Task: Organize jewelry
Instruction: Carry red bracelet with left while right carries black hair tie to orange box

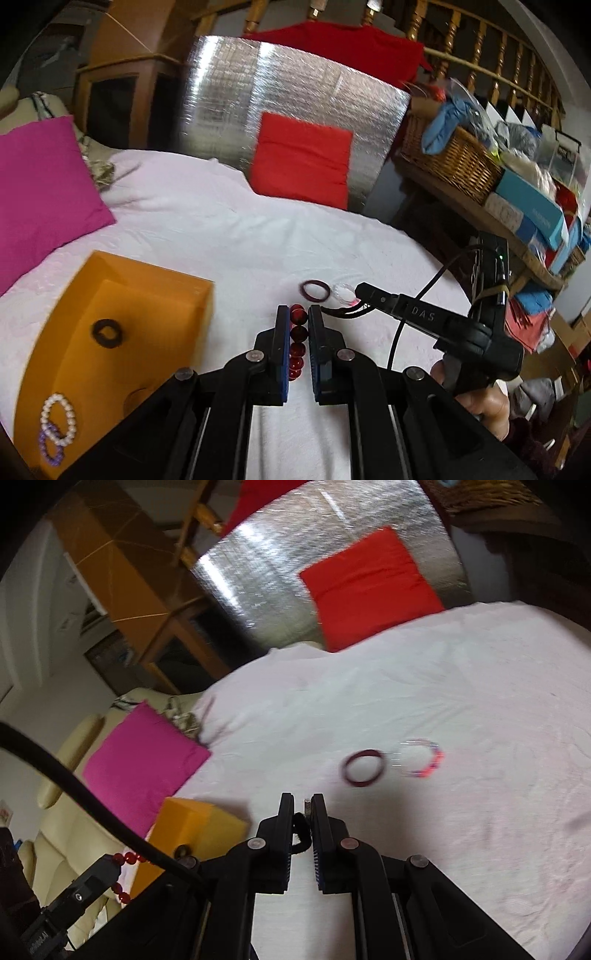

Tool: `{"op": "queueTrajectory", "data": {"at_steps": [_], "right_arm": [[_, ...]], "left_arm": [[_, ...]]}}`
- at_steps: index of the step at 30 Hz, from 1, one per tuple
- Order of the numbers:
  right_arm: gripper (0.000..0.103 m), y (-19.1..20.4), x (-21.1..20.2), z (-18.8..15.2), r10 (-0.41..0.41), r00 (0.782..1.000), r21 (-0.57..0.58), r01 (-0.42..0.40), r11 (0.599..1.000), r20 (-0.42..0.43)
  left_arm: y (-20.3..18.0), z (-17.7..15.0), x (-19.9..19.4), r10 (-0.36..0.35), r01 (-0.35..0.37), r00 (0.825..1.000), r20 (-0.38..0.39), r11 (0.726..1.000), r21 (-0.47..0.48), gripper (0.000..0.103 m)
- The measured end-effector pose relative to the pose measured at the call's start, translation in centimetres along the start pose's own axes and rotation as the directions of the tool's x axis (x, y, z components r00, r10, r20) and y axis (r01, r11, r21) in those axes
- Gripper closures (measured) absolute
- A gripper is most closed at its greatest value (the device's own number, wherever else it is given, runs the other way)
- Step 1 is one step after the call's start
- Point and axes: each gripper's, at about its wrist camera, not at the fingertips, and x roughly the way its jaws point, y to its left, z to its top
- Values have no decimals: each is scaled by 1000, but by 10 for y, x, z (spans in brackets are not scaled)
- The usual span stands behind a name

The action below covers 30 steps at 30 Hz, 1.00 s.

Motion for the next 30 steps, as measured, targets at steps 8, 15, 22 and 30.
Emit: {"op": "queueTrajectory", "data": {"at_steps": [8, 15, 22, 30], "right_arm": [[93, 74, 10, -24, 92, 996, -133, -92, 987, 0], [93, 133, 29, -52, 118, 993, -283, -120, 951, -24], [93, 163, 59, -60, 123, 990, -342, -138, 929, -64], [93, 169, 105, -68, 87, 984, -353, -138, 925, -158]], "left_arm": [[66, -7, -36, 170, -162, 984, 56, 979, -123, 93], [121, -21, -31, 280, -272, 960, 8, 940, -204, 93], [141, -34, -6, 300, -313, 950, -93, 926, -210, 93], [143, -41, 14, 335, -364, 926, -173, 915, -176, 93]]}}
